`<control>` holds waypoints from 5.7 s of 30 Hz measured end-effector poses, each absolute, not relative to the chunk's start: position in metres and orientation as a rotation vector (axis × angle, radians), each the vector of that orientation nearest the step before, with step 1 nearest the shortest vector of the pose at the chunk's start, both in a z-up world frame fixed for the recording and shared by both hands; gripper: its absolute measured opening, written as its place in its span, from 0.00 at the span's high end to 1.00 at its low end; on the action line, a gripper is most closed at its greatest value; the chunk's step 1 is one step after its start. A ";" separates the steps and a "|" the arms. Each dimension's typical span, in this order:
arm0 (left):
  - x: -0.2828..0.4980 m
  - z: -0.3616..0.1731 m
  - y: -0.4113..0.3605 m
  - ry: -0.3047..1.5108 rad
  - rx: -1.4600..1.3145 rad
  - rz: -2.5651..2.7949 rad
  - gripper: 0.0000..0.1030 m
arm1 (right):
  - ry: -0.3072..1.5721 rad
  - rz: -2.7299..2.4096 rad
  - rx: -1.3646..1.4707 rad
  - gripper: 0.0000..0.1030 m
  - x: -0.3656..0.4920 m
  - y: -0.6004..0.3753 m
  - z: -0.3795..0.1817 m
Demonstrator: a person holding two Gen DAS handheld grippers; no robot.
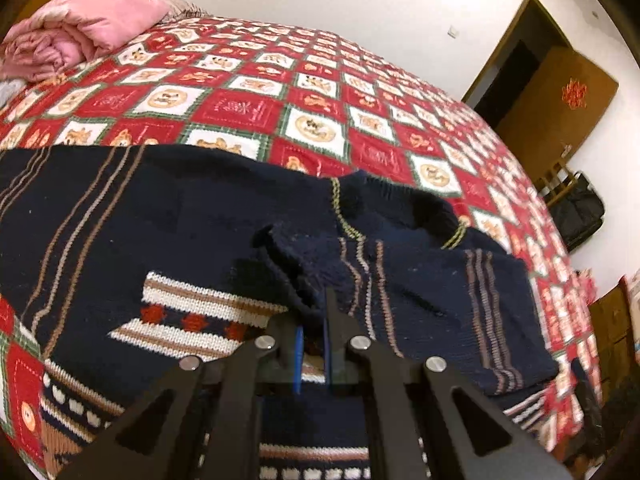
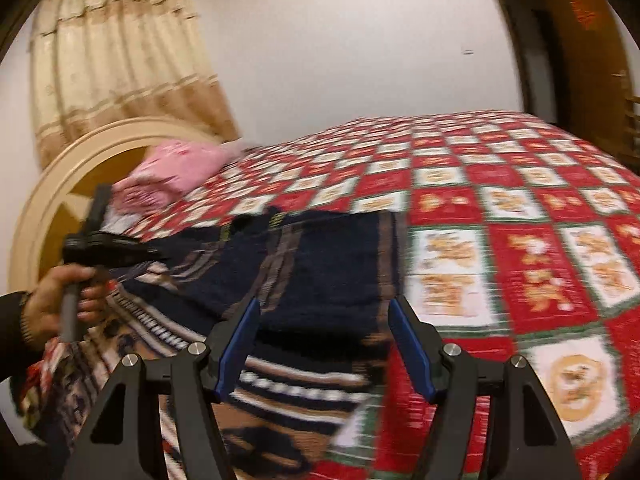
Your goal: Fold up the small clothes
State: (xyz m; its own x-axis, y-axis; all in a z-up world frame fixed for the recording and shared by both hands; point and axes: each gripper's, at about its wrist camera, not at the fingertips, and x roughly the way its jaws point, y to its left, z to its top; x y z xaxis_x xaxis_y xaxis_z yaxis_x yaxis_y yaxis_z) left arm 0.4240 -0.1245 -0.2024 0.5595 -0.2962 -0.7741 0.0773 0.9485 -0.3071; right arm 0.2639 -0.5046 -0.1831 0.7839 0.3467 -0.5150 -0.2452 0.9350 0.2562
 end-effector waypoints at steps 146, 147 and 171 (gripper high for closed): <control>0.432 -0.172 -0.169 0.857 -0.257 -0.446 0.85 | 0.790 0.134 0.065 0.45 0.335 -0.376 -0.219; 0.426 -0.175 -0.176 0.869 -0.238 -0.467 0.84 | 0.789 0.137 0.072 0.45 0.335 -0.377 -0.219; 0.400 -0.220 0.074 0.780 -0.208 0.059 0.12 | 0.912 0.361 0.466 0.45 0.375 -0.347 -0.194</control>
State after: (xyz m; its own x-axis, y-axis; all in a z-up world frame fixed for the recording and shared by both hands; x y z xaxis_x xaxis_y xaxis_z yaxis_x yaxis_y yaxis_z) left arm 0.4001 0.0736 -0.2200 0.7103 -0.0238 -0.7035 -0.1298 0.9779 -0.1642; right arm 0.3751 -0.3474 -0.1937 0.5642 0.4868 -0.6669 -0.1016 0.8425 0.5290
